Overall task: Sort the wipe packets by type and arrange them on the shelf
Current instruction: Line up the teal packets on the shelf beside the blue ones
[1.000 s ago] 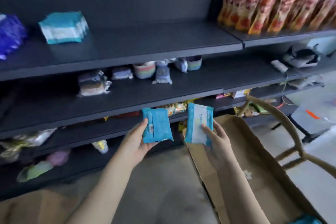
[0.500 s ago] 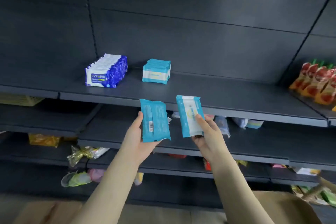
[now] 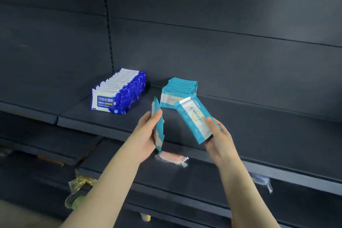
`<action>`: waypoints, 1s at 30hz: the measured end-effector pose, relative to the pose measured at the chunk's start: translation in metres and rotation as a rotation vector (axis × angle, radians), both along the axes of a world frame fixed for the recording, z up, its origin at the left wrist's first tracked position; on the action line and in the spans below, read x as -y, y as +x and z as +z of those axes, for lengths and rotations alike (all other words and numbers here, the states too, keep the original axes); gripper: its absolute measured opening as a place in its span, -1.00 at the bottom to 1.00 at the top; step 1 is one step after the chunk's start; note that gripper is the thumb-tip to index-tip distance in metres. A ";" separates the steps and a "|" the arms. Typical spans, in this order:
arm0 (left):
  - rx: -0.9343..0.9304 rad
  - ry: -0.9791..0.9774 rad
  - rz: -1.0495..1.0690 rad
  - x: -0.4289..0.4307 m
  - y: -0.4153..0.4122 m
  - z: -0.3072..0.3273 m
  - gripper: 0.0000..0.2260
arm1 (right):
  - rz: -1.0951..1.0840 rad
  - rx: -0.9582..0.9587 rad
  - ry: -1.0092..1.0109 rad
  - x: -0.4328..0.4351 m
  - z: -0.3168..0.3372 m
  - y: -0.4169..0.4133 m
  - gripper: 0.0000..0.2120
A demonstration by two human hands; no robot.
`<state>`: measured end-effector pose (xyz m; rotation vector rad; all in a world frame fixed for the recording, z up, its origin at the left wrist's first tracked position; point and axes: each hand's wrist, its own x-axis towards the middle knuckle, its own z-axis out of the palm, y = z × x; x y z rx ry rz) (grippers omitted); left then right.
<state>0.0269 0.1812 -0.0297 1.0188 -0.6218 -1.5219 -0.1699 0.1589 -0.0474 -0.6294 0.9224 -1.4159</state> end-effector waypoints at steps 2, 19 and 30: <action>0.114 0.032 0.059 0.029 0.001 0.000 -0.68 | 0.009 -0.007 0.021 0.028 -0.001 0.002 -0.89; 0.290 0.063 0.186 0.128 0.064 -0.033 -0.64 | -0.064 -0.390 -0.077 0.139 -0.030 0.033 -0.84; 0.224 -0.057 -0.006 0.157 0.083 -0.035 -0.59 | -0.299 -0.558 -0.171 0.166 -0.038 0.053 -0.90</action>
